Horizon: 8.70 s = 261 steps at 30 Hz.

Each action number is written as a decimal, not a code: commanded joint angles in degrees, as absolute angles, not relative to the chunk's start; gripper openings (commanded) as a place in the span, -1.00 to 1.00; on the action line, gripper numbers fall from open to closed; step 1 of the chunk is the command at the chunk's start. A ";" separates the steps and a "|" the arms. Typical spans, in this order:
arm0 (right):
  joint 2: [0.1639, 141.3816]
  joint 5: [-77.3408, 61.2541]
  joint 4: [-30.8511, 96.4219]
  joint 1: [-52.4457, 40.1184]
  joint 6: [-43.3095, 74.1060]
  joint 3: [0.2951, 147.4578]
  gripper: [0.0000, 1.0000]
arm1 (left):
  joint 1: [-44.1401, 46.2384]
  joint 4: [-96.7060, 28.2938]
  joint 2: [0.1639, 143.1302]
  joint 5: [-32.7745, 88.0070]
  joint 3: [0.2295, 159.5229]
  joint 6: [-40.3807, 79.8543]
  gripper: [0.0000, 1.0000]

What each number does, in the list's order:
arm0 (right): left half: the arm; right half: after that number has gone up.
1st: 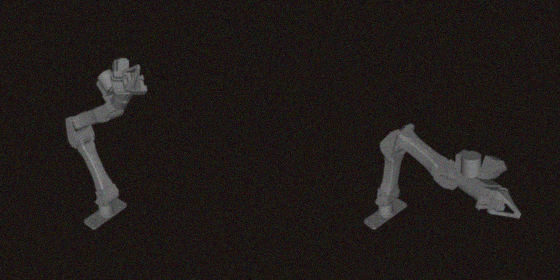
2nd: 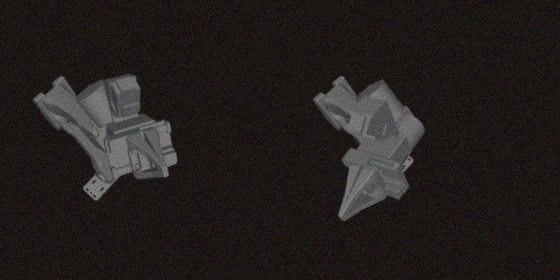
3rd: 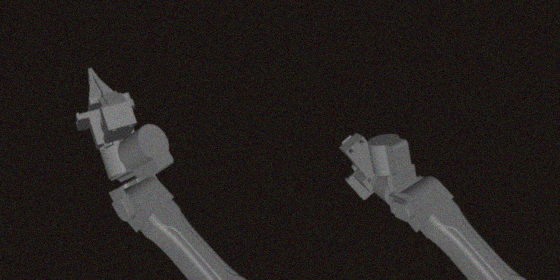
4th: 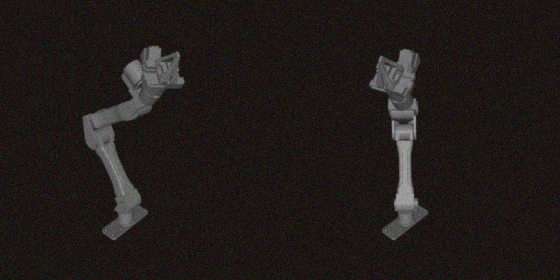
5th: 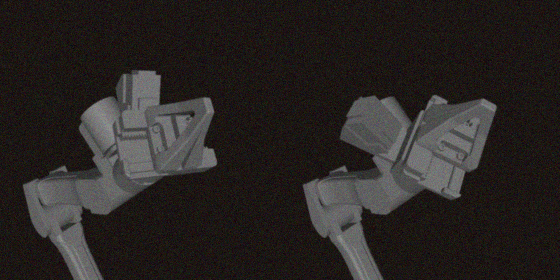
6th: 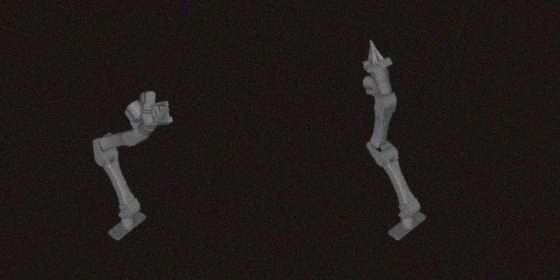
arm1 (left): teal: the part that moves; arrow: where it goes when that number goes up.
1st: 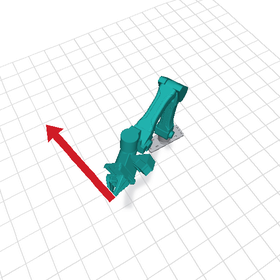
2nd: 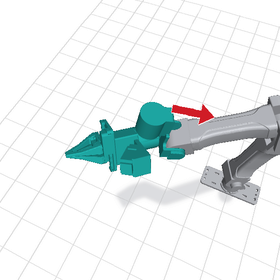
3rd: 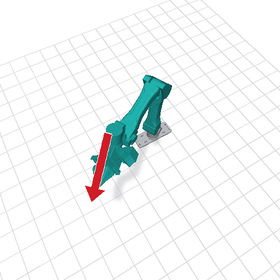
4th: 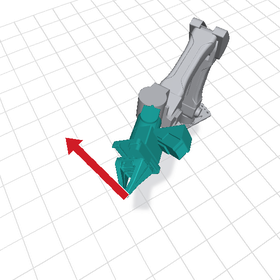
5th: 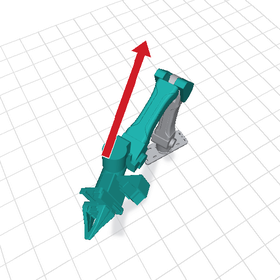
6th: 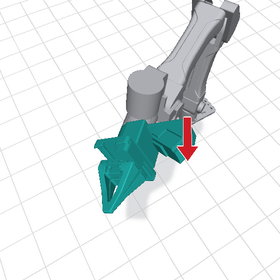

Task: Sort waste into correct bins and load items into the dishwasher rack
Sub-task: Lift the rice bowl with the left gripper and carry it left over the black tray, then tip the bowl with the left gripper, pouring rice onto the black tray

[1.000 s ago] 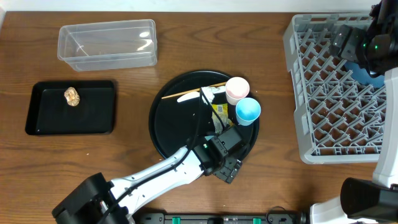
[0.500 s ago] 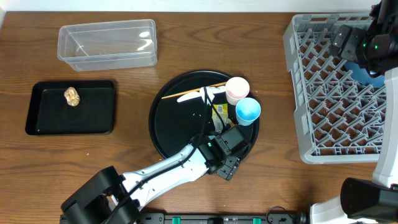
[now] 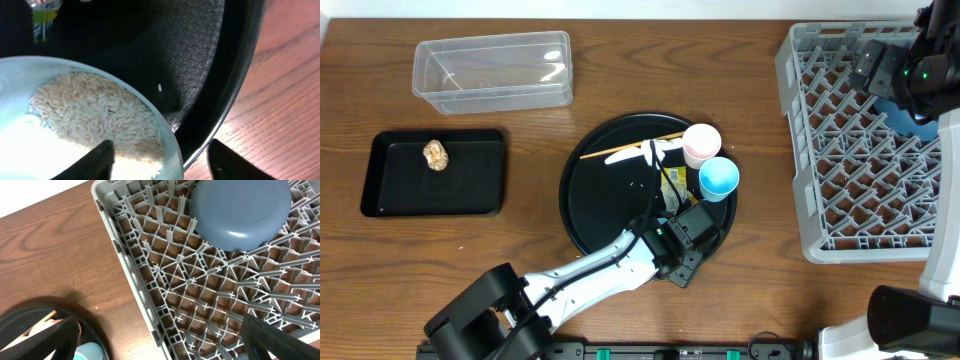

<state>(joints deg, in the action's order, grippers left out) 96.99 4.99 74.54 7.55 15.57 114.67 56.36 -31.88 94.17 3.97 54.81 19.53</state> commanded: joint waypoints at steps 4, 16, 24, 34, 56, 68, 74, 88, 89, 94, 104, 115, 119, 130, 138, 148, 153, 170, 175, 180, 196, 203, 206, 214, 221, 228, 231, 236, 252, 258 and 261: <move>96.77 5.61 74.61 7.90 16.27 114.52 0.98 | 56.55 -32.10 94.74 2.92 54.59 19.11 0.08; 96.77 5.61 74.61 7.90 16.27 114.52 0.98 | 56.55 -31.99 94.74 2.87 54.61 19.11 -0.44; 96.77 5.61 74.61 7.90 16.27 114.52 0.98 | 56.42 -32.01 94.72 0.75 54.68 19.16 -0.88; 96.77 5.61 74.61 7.90 16.27 114.52 0.98 | 54.06 -32.42 92.68 0.36 54.78 19.11 -0.88; 96.77 5.61 74.61 7.90 16.27 114.52 0.98 | 41.34 -33.65 78.65 0.12 55.07 17.39 -0.88; 96.77 5.61 74.61 7.90 16.27 114.52 0.98 | 27.38 -31.83 78.59 -1.63 55.11 12.88 -0.88; 96.77 5.61 74.61 7.90 16.27 114.52 0.98 | 18.61 -28.10 78.59 1.34 55.11 8.10 -0.88; 96.77 5.61 74.61 7.90 16.27 114.52 0.98 | -0.12 -15.84 78.59 8.60 55.11 8.80 -0.88; 96.77 5.61 74.61 7.90 16.27 114.52 0.98 | -1.54 -14.70 78.59 8.60 55.11 9.89 -0.88; 96.77 5.61 74.61 7.90 16.27 114.52 0.99 | -8.88 -9.63 78.61 8.93 55.09 16.51 -0.89; 96.77 5.61 74.61 7.90 16.27 114.52 0.99 | -23.70 2.72 83.83 28.51 55.09 24.18 -0.87; 96.77 5.61 74.61 7.90 16.27 114.52 0.99 | -32.95 11.27 94.72 44.40 55.09 29.23 -0.88; 96.77 5.61 74.61 7.90 16.27 114.52 0.99 | -34.54 13.04 97.58 49.63 55.09 31.05 -0.88; 96.77 5.61 74.61 7.90 16.27 114.52 0.98 | -37.04 17.67 100.86 60.75 55.09 33.65 -0.88; 96.77 5.61 74.61 7.90 16.27 114.52 0.98 | -37.10 21.54 100.86 67.16 55.09 37.63 -0.88; 96.77 5.61 74.61 7.90 16.27 114.52 0.99 | -40.01 19.99 100.86 70.48 55.09 38.50 -0.88; 96.77 5.61 74.61 7.90 16.27 114.52 0.98 | -41.74 19.16 100.88 71.66 54.61 38.46 -0.87; 96.77 5.61 74.61 7.90 16.27 114.52 0.98 | -42.59 21.04 101.19 72.36 54.59 40.62 -0.88; 96.77 5.61 74.61 7.90 16.27 114.52 0.99 | -42.52 19.81 101.23 71.83 54.54 42.72 -0.88; 96.77 5.61 74.61 7.90 16.27 114.52 0.98 | -43.00 18.11 101.25 70.72 54.54 44.97 -0.88; 96.77 5.61 74.61 7.90 16.27 114.52 0.98 | -43.70 18.68 101.30 73.91 54.54 46.94 -0.88; 96.77 5.61 74.61 7.90 16.27 114.52 0.98 | -43.46 20.93 101.27 74.70 54.54 44.18 -0.88; 96.77 5.61 74.61 7.90 16.27 114.52 0.99 | -43.35 18.74 101.27 71.46 54.54 44.25 -0.88; 96.77 5.61 74.61 7.90 16.27 114.52 0.98 | -43.24 17.63 101.27 74.98 54.54 45.17 -0.87; 96.77 5.61 74.61 7.90 16.27 114.52 0.99 | -43.27 20.97 101.27 74.11 54.54 45.69 -0.88; 96.77 5.61 74.61 7.90 16.27 114.52 0.98 | -43.27 23.51 101.27 73.95 54.54 45.91 -0.88; 96.77 5.61 74.61 7.90 16.27 114.52 0.99 | -43.59 18.26 101.27 72.97 54.54 52.07 -0.87; 96.77 5.61 74.61 7.90 16.27 114.52 0.99 | -43.51 20.88 101.27 72.82 54.54 48.95 -0.88; 96.77 5.61 74.61 7.90 16.27 114.52 0.99 | -41.74 29.04 100.66 81.03 54.54 50.87 -0.88; 96.77 5.61 74.61 7.90 16.27 114.52 0.98 | -37.91 48.34 94.94 83.99 54.54 63.90 -0.88; 96.77 5.61 74.61 7.90 16.27 114.52 0.99 | -35.42 53.30 90.52 83.99 54.54 67.26 -0.88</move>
<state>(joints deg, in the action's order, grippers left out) 96.99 4.97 74.56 7.55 15.55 114.67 -37.47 50.94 95.77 81.36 53.76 61.14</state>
